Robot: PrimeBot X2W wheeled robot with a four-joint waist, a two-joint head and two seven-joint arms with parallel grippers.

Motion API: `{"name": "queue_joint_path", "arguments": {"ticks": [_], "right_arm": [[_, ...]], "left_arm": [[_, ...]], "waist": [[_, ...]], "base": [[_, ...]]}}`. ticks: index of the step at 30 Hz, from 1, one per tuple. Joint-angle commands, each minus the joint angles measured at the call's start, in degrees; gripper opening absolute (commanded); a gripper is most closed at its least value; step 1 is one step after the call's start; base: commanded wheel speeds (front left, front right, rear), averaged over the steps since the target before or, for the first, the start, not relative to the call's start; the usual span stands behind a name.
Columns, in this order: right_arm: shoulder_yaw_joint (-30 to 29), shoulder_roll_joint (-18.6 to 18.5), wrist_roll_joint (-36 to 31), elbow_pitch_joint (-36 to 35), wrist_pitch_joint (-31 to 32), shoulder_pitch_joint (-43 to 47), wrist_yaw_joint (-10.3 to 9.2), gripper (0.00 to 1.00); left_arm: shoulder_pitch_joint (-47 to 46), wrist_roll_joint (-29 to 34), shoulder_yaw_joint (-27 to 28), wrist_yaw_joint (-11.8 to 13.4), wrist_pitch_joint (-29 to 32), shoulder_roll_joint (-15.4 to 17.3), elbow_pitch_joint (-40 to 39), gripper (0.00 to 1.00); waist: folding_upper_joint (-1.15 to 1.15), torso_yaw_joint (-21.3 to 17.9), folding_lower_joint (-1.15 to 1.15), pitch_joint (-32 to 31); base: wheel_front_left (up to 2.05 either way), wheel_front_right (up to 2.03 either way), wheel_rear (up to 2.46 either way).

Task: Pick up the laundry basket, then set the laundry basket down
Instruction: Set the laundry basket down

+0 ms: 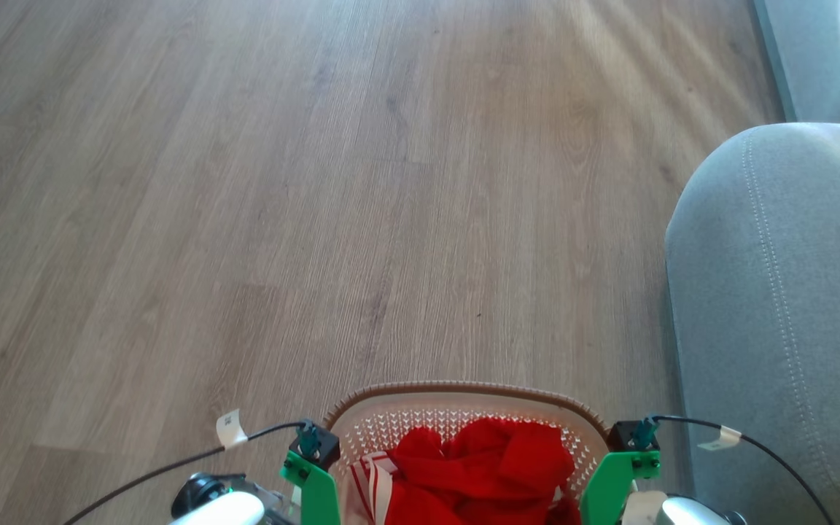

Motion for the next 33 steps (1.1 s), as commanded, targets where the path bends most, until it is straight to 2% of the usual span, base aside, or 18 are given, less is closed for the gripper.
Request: {"name": "queue_joint_path", "arguments": {"ticks": [1, 9, 17, 26, 33], "right_arm": [[1.3, 1.7, -1.2, -3.7, 0.2, -2.0, 1.00, 0.00], [-0.2, 1.7, -3.1, -4.6, 0.4, -2.6, 1.00, 0.00], [-3.0, 1.7, -6.3, -5.7, -1.8, -4.2, 1.00, 0.00], [-5.3, 1.7, -10.1, -6.9, -4.6, -7.4, 1.00, 0.00], [-7.5, 1.2, -16.4, -7.5, -7.6, -13.0, 1.00, 0.00]], "left_arm": [[-2.3, 0.9, 0.1, -1.0, -0.9, -0.9, -2.4, 0.00], [-3.3, 0.8, 0.1, -1.0, -1.8, -1.7, -1.7, 0.00], [-5.5, 1.3, 0.1, -1.0, -3.7, -3.1, -0.2, 0.00], [-10.4, 2.6, 0.1, -1.0, -8.0, -5.8, 3.7, 0.00], [-17.5, 4.5, 0.1, -1.0, -12.7, -9.5, 9.0, 0.00]], "waist": [[0.00, 0.0, 0.00, 0.2], [0.00, -0.2, 0.00, 3.0], [0.00, -0.4, 0.00, 8.6], [0.00, -0.6, 0.00, 17.0], [0.00, -0.3, 0.00, 27.5]], "base": [[0.00, 0.00, 0.00], [0.00, 0.00, 0.00], [0.00, 0.00, 0.00], [0.00, 0.00, 0.00], [0.00, 0.00, 0.00]]}}
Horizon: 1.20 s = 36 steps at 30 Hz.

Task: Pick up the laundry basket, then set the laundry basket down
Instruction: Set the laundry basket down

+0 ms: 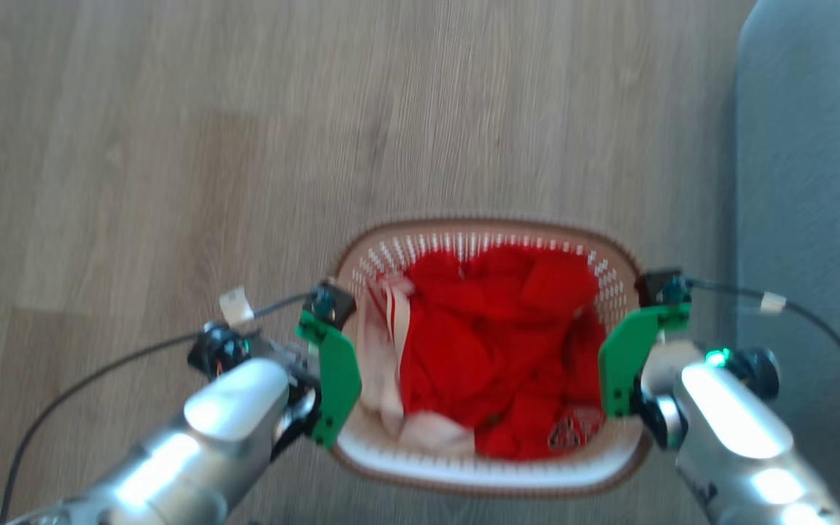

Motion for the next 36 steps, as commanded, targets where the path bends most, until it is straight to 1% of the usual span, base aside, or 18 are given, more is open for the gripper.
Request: {"name": "queue_joint_path", "arguments": {"ticks": [1, 6, 11, 14, 17, 25, 31, 36], "right_arm": [[2.7, 2.2, -1.9, -2.8, -1.0, -1.9, 1.00, 0.00], [1.3, 2.3, -3.4, -2.8, -3.6, -5.6, 1.00, 0.00], [-0.3, 2.4, -5.3, -1.5, -5.4, -9.2, 1.00, 0.00], [-1.5, 2.4, -6.5, -0.1, -6.0, -11.1, 1.00, 0.00], [-2.5, 2.5, -7.6, 1.5, -6.5, -12.7, 1.00, 0.00], [-4.8, 2.5, -9.9, 6.7, -7.9, -15.6, 1.00, 0.00], [-4.9, 2.6, -10.6, 10.0, -9.3, -17.0, 1.00, 0.00], [-4.2, 2.6, -10.5, 11.9, -10.3, -17.6, 1.00, 0.00]], "left_arm": [[-2.5, 1.9, -0.1, -1.0, -1.2, -2.1, -2.0, 0.00], [-6.9, 2.0, -0.1, -1.0, -4.9, -3.9, 1.4, 0.00], [-11.4, 3.2, -0.1, -1.0, -8.1, -4.7, 5.2, 0.00], [-13.0, 2.6, -0.1, -1.0, -9.3, -4.7, 3.8, 0.00], [-14.0, 2.7, -0.1, -1.0, -8.9, -4.8, 2.6, 0.00], [-14.7, 3.1, -0.1, -1.0, -8.2, -4.8, 1.0, 0.00], [-14.6, 2.9, -0.1, -1.0, -7.9, -4.8, 0.5, 0.00], [-14.9, 4.1, -0.1, -1.0, -8.3, -4.8, 0.7, 0.00]], "waist": [[0.00, 0.3, -0.02, 4.9], [0.00, 0.6, -0.02, 10.9], [0.00, 1.1, -0.02, 17.1], [0.00, 1.3, -0.02, 20.1], [0.00, 1.5, -0.02, 22.6], [0.00, 1.6, -0.02, 25.6], [0.00, 1.5, -0.02, 26.6], [0.00, 1.4, -0.02, 27.5]], "base": [[0.00, 0.00, 0.00], [0.00, 0.00, 0.00], [0.00, 0.00, 0.00], [0.00, 0.00, 0.00], [0.00, 0.00, 0.00], [0.00, 0.00, 0.00], [0.00, 0.00, 0.00], [0.00, 0.00, 0.00]]}}
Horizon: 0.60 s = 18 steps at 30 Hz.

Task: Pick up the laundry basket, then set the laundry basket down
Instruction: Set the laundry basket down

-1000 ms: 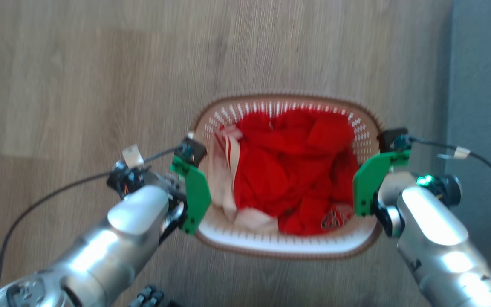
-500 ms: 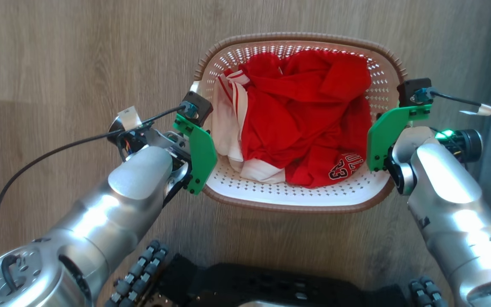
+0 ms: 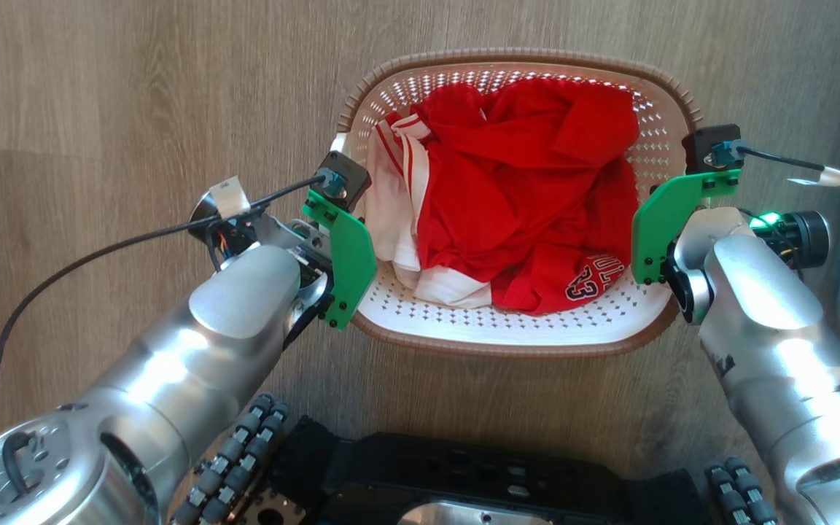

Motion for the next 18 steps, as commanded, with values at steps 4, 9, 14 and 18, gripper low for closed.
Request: {"name": "queue_joint_path", "arguments": {"ticks": [4, 9, 14, 18], "right_arm": [[3.0, 2.2, -1.5, 0.6, -1.6, 0.9, 0.83, 0.00], [3.0, 2.3, -1.8, 2.1, -2.9, 0.3, 0.83, 0.00], [2.6, 2.3, -2.0, 3.7, -3.7, -0.1, 0.83, 0.00], [0.8, 2.3, -3.7, 5.9, -4.0, -0.9, 0.83, 0.98]], "left_arm": [[-0.9, 2.6, -0.5, -1.5, -1.5, -1.4, -3.3, 0.00], [-1.3, 3.0, -0.5, -1.5, -2.2, -1.4, -3.4, 0.00], [-1.7, 3.2, -0.5, -1.5, -2.8, -1.4, -3.1, 0.00], [-2.1, 3.1, -0.5, 0.1, -2.8, -1.4, -1.9, 0.49]], "waist": [[0.00, 0.0, 0.00, 0.8], [0.00, 0.0, 0.00, 1.7], [0.00, 0.1, 0.00, 2.3], [0.00, 0.0, 0.00, 2.5]], "base": [[0.00, 0.00, 0.00], [0.00, 0.00, 0.00], [0.00, 0.00, 0.00], [0.00, 0.00, 0.00]]}}
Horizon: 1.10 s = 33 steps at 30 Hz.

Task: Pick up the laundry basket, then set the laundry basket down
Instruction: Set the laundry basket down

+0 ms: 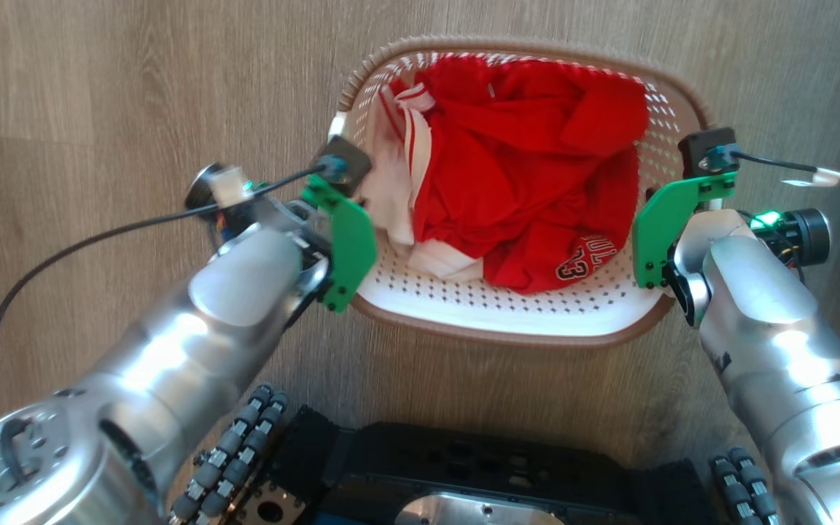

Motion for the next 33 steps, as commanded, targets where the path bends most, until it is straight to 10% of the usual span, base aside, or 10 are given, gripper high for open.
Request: {"name": "queue_joint_path", "arguments": {"ticks": [1, 33], "right_arm": [[1.2, 1.6, -1.5, 0.9, 0.7, 1.4, 0.55, 1.00], [2.7, 1.7, -2.8, 3.8, -0.3, 0.1, 0.55, 1.00]], "left_arm": [[-0.7, 1.8, -0.9, -0.7, -0.3, -1.4, -2.0, 1.00], [1.6, -0.7, -0.9, -0.3, 7.6, -1.4, -1.3, 1.00]], "waist": [[0.00, 0.0, 0.00, 0.0], [0.00, 0.4, 0.00, -3.5]], "base": [[0.00, 0.00, 0.00], [0.00, 0.00, 0.00]]}}
